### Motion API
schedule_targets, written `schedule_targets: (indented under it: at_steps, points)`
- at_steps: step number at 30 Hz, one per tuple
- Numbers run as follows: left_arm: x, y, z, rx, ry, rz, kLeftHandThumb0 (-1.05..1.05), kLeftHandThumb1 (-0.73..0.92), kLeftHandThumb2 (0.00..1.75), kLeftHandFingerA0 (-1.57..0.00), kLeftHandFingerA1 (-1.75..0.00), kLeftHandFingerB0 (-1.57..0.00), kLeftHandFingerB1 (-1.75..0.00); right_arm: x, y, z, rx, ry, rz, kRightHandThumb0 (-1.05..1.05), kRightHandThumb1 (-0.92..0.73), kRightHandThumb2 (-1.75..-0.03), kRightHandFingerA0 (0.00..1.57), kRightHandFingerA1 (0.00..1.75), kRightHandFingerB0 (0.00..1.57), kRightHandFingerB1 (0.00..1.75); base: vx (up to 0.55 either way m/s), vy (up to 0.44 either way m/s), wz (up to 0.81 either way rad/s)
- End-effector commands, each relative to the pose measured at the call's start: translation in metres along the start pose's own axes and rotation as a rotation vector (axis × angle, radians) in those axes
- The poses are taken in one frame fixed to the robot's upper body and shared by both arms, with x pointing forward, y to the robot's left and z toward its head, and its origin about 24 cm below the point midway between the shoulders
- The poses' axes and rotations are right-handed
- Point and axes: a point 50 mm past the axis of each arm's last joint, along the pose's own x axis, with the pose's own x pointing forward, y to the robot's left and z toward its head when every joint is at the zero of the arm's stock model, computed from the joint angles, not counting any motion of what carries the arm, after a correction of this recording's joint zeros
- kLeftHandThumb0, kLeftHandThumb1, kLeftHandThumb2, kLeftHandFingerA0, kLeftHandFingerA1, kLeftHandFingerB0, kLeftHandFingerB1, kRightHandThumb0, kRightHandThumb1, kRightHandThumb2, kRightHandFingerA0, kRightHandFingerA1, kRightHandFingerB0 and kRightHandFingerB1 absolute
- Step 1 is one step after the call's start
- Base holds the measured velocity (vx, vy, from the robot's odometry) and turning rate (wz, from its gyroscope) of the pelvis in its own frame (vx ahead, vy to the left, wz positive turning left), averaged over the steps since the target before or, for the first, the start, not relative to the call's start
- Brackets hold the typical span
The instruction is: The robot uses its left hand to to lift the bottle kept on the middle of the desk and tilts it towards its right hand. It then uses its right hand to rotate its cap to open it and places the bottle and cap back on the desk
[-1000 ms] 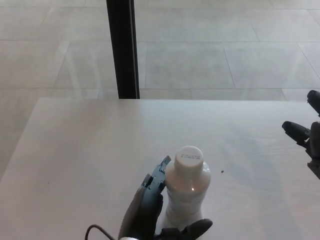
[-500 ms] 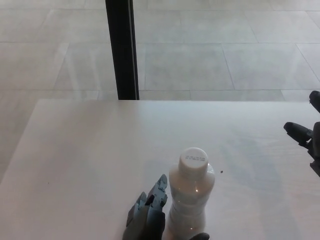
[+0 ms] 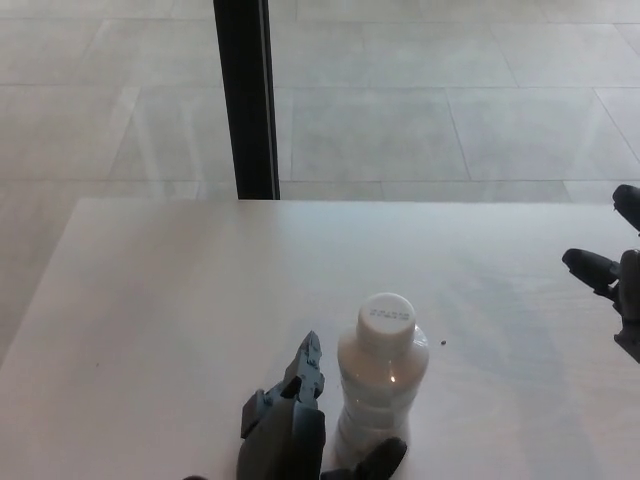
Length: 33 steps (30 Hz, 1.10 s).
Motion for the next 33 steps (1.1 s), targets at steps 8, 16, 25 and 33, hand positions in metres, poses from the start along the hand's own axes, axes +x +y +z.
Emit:
schedule_targets:
  at_steps: [8, 16, 25, 33]
  points:
    - [-0.022, -0.072, 0.087, -0.496, 0.052, -0.329, -1.00, 0.65, 0.63, 0.00, -0.09, 0.00, 0.00, -0.002, -0.005, 0.006, -0.047, -0.031, -0.008, -0.65, -0.58, -0.96, 0.49, 0.65, 0.33, 0.49, 0.00, 0.000, 0.00]
    - [-0.028, -0.070, 0.095, -0.561, -0.083, -0.413, -1.05, 0.68, 0.64, 0.00, 0.00, 0.00, 0.00, -0.002, -0.002, 0.002, -0.067, -0.028, -0.001, -0.63, -0.73, -0.62, 0.54, 0.57, 0.41, 0.33, 0.00, 0.000, 0.00]
    - [-0.029, -0.069, 0.106, -0.756, -0.150, -0.315, -0.91, 0.63, 0.69, 0.00, -0.02, 0.00, 0.00, -0.003, -0.003, -0.002, -0.061, -0.012, -0.016, -0.65, -0.71, -0.62, 0.55, 0.58, 0.42, 0.33, 0.00, 0.000, 0.00]
    - [-0.027, -0.064, 0.106, -0.793, -0.177, -0.205, -0.77, 0.70, 0.62, 0.00, -0.31, 0.00, 0.00, -0.006, -0.005, -0.006, -0.051, -0.011, -0.035, -0.63, -0.71, -0.62, 0.56, 0.58, 0.44, 0.34, 0.00, 0.000, 0.00]
